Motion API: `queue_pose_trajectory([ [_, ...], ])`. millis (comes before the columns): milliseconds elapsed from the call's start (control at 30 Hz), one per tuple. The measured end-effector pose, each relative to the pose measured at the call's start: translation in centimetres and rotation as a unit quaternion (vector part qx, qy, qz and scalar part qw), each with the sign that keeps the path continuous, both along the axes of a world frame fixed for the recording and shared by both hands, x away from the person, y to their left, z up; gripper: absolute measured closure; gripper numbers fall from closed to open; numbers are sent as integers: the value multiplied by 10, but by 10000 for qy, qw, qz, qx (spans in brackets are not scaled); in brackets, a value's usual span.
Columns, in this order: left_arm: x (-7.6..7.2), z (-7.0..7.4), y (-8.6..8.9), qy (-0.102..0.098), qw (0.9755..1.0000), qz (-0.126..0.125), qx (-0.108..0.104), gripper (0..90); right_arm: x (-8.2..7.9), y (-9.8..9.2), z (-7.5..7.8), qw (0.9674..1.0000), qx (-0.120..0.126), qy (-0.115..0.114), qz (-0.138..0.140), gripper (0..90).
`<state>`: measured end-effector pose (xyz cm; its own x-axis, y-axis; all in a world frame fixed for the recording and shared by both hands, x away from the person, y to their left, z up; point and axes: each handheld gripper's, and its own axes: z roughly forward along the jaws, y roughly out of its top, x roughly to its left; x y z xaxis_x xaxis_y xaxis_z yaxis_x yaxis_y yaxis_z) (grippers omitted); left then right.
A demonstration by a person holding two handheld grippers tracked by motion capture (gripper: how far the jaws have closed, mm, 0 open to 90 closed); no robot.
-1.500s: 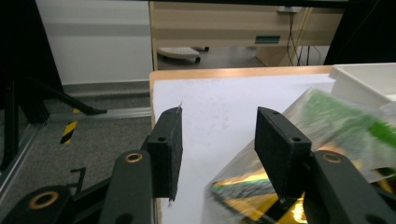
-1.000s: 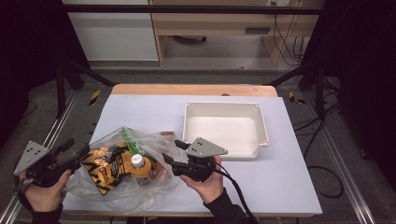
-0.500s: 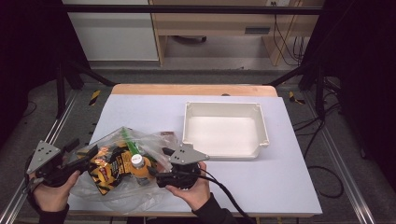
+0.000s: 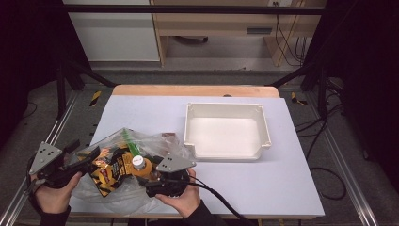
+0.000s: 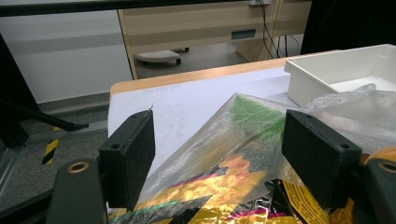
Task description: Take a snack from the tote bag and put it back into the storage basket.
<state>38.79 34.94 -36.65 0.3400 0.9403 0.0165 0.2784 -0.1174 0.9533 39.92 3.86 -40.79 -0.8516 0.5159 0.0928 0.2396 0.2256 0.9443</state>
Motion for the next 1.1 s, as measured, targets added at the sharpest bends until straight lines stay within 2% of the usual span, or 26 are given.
queue_pose_trajectory([
  [333, -1, 0, 5, -14, 9999, 116, -53, 244, 2, 12, -15, 9998, -155, 99, -23, 255],
  [700, 1, 0, 4, 1, 9999, 131, -69, 242, 9, 18, -20, 9996, -175, 174, -132, 241],
  [933, 1, 0, 5, -5, 9999, 136, -57, 243, 14, 31, -23, 9995, -181, 221, -136, 246],
  [1100, 1, 0, 5, -2, 9999, 142, -59, 243, 16, 33, -25, 9994, -159, 270, -115, 295],
])
